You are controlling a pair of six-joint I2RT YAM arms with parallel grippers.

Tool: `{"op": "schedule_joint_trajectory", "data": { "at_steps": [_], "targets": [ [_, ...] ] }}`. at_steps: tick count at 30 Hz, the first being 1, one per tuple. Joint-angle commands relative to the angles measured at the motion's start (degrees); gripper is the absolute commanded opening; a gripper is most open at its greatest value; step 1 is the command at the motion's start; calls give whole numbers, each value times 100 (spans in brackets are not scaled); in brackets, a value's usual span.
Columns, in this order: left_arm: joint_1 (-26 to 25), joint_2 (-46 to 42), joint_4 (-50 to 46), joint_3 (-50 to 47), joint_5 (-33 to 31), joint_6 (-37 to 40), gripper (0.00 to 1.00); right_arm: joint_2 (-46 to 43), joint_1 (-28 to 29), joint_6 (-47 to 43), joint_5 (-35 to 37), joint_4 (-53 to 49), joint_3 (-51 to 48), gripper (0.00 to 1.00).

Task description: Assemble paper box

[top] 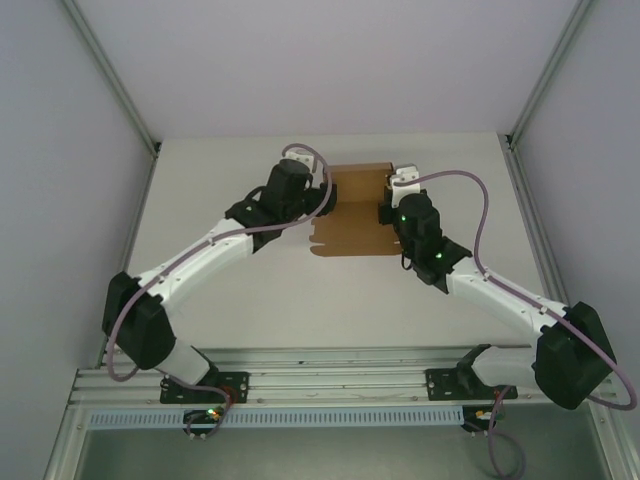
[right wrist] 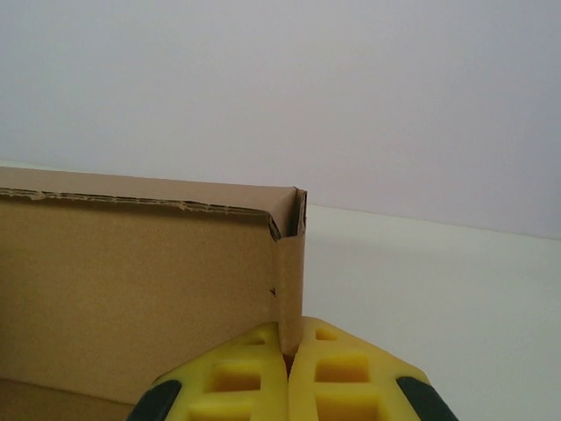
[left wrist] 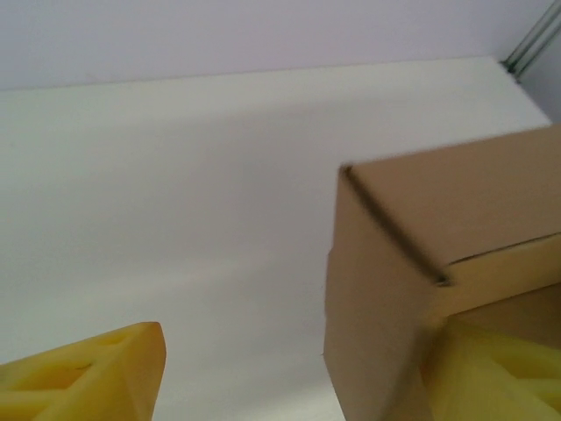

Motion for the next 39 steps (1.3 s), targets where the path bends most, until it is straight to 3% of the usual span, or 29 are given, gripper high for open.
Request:
{"op": "schedule_joint_trajectory", "data": {
  "at_steps": [1,9,14,19,24,27,31,35,39],
  "targets": [
    [6,133,61,249,-115,-147,73,20,34,270,200,104,233,4],
    [19,691,-92,736,-364,-262,45,41,27,383,-84,20,216,4],
    [-72,771,-224,913,-795,-259,39,147,27,360,7,-73,227,4],
    [-150,860,-663,1149,-1359,-253,39,248,27,291,240,-281,316,4],
    [-154,912,-717,1193,-1468,-292,37,221,27,359,212,-210,267,4],
    [-157,986,-799,1265,-1359,-334,29,273,27,383,219,-213,313,4],
    [-208,1144,-991,1454,-1466,-399,0,402,38,456,317,-183,400,4],
    [-351,1264,-1259,1766,-1823,-485,0,750,91,367,874,-401,681,3],
    [-477,1335,-1794,2146,-2464,-704,0,1324,35,272,2331,-805,1060,3]
  ]
}}
